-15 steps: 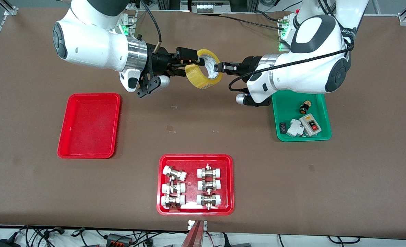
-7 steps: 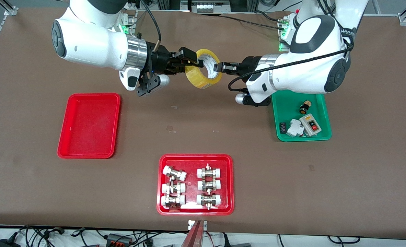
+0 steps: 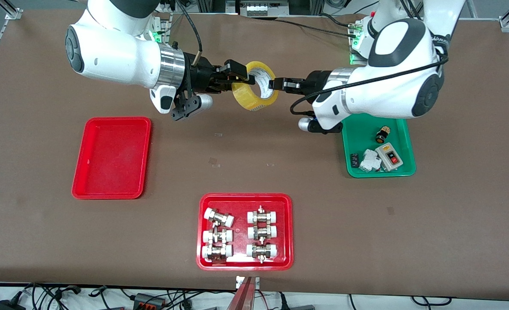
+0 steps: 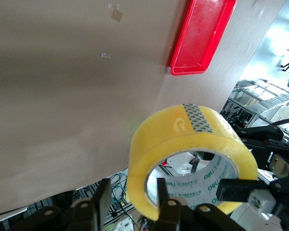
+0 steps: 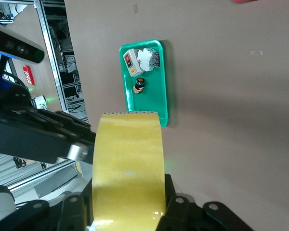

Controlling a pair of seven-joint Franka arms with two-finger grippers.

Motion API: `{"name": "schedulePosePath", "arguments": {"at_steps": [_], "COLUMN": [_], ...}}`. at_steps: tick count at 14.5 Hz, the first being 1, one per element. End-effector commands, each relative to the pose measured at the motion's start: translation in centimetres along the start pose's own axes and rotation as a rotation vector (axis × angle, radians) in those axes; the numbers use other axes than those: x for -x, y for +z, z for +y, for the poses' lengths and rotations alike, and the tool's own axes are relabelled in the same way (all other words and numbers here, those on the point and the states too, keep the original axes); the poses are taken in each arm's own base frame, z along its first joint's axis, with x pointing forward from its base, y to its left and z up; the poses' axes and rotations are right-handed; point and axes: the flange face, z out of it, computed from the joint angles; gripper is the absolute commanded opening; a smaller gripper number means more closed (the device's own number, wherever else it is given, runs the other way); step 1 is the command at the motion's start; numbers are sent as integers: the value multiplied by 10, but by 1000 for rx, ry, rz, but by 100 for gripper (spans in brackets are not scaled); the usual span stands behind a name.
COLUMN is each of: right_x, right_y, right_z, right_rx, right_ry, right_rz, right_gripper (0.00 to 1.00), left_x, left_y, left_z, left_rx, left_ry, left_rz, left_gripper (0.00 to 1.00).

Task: Left arm passes tape to right arm into tray
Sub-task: 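Carry the tape to the red tray while the left gripper withdraws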

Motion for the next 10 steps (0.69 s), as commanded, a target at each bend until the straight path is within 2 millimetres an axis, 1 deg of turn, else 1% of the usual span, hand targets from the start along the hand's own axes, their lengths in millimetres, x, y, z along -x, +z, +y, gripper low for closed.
{"name": "schedulePosePath", "arguments": {"at_steps": [1, 2, 3, 4, 5, 6, 7, 8, 9, 10], "right_x": [0, -2, -7, -17, -32, -45, -64, -81, -95, -110], "right_y": [-3, -1, 3, 4, -1, -6, -19, -34, -48, -65], "right_z": [-1, 2, 9, 22, 44, 68, 104, 132, 166, 211], "right_rx": [12, 15, 20, 26, 46, 63, 69, 64, 60, 54], "right_ry": [12, 19, 32, 55, 88, 123, 166, 185, 205, 232], "right_rz": [-3, -6, -10, -8, 4, 13, 29, 49, 52, 37], "right_gripper": [33, 33, 33, 33, 33, 33, 33, 33, 33, 33], "left_x": [16, 27, 28, 28, 29, 31, 29, 29, 34, 39], "left_y": [-29, -40, -54, -66, -75, -86, -97, -109, -127, -142], "left_z": [-9, -10, -22, -37, -48, -61, -74, -86, -100, -109], "left_rx": [-79, -139, -194, -260, -315, -372, -420, -462, -490, -515], "left_ry": [1, 18, 8, 9, 17, 44, 95, 157, 190, 192], "left_rz": [39, 90, 109, 120, 133, 134, 133, 123, 126, 144], "left_gripper": [100, 100, 100, 100, 100, 100, 100, 100, 100, 100]}}
